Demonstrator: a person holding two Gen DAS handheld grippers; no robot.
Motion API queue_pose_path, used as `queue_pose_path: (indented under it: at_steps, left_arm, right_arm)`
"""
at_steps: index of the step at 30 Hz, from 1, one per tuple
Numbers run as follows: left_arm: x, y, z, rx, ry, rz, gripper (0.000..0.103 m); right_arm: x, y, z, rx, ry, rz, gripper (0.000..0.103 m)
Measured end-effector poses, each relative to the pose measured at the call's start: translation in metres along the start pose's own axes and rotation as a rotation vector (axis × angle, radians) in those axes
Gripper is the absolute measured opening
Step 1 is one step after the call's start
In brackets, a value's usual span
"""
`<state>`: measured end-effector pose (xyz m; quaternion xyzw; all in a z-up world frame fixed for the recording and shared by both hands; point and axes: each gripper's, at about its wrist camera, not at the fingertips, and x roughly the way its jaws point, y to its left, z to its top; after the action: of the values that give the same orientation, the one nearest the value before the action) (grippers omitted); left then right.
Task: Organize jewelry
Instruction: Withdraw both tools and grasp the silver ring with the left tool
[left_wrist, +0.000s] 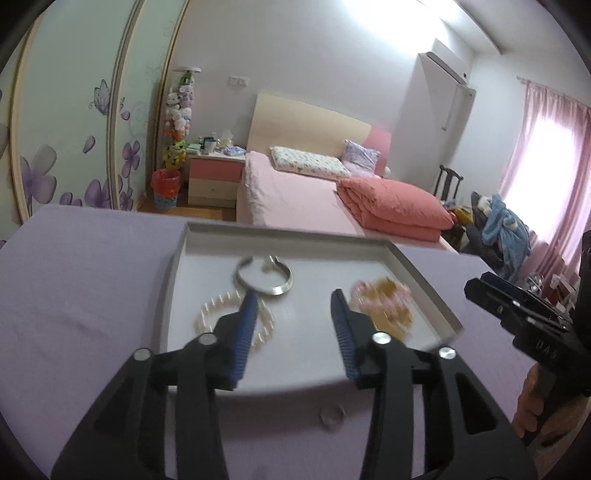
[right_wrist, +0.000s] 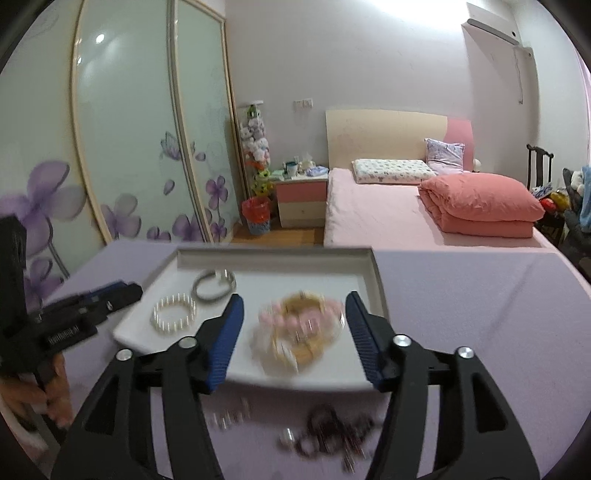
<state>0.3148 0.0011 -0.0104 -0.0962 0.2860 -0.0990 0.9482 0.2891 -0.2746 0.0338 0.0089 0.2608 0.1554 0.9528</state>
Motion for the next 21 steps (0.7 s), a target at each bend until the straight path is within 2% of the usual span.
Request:
queue_pose_path:
  at_steps: [3, 7, 12, 17, 19, 21]
  left_arm:
    - [-0.009, -0.009, -0.020, 0.006, 0.050, -0.008, 0.052]
    - [-0.011, -0.016, -0.041, -0.001, 0.130, -0.015, 0.058]
    - [0.001, -0.032, -0.058, 0.045, 0.214, 0.016, 0.058]
    - [0.022, -0.043, -0.069, 0.056, 0.296, 0.058, 0.057]
    - [0.027, -0.045, -0.070, 0.054, 0.303, 0.076, 0.049]
    - [0.030, -0.049, -0.068, 0.061, 0.304, 0.087, 0.045]
  right_arm:
    - [-0.019, -0.003, -0.020, -0.015, 0.031, -0.012, 0.072]
    - [-0.040, -0.009, -0.045, -0.013, 0.071, -0.023, 0.080]
    - [-0.058, -0.010, -0.073, 0.000, 0.109, -0.046, 0.080]
    - [-0.064, -0.016, -0.085, 0.040, 0.130, -0.051, 0.081]
    - [-0.064, -0.018, -0.087, 0.053, 0.130, -0.051, 0.081]
    - [-0.064, -0.019, -0.088, 0.064, 0.130, -0.050, 0.081]
